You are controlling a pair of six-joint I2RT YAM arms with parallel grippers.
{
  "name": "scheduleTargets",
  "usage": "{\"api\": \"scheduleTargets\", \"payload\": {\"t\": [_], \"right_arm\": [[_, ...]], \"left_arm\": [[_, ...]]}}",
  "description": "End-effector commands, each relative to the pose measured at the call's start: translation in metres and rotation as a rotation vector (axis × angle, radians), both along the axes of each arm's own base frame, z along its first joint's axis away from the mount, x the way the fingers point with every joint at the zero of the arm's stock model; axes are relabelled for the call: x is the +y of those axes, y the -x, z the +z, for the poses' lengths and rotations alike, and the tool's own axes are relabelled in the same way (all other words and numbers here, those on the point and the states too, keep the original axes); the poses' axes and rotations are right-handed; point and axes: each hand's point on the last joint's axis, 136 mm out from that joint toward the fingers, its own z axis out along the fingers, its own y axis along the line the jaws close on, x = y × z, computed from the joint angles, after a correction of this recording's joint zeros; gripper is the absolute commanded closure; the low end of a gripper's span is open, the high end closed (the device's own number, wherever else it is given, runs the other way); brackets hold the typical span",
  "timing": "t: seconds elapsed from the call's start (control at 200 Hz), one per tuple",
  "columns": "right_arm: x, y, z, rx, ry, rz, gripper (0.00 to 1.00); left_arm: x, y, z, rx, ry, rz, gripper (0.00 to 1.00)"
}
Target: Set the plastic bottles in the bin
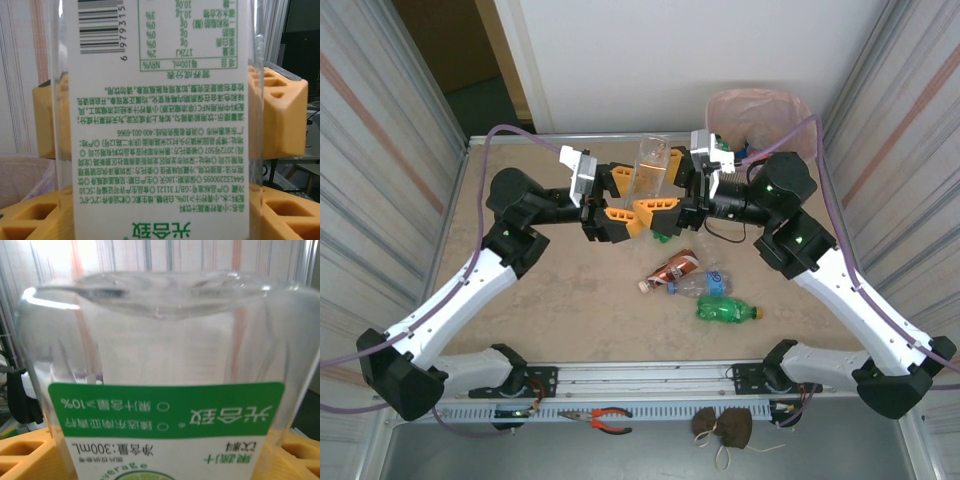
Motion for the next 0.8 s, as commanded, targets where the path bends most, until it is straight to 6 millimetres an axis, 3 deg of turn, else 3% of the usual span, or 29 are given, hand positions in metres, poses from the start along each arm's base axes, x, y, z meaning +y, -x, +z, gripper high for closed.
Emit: {"api": "scheduleTargets", "payload": {"t": [0.0,0.396,0.601,0.792], "right_arm": [[-0.002,0.006,0.023,-0.049,-0.055,0.003,0.27],[-0.004,0.006,0.025,-0.044,-0.058,-0.009,0.45],[-0.009,-0.006,0.022,-0.044,-0.031,-0.092,0.47],[-0.035,-0.043,0.023,0.005,-0.007,-0.272,0.49]], "left_arm": [[0.005,0.012,0.019,-0.066,0.038,-0.011,0.54],[0.006,0.009,0.016,-0.072,0.033,0.025,0.52],[0.013,0.006,0.014,-0.084,0.030,0.097,0.26],[0.028,0.001,0.002,-0.100,0.000,0.237,0.17]]}}
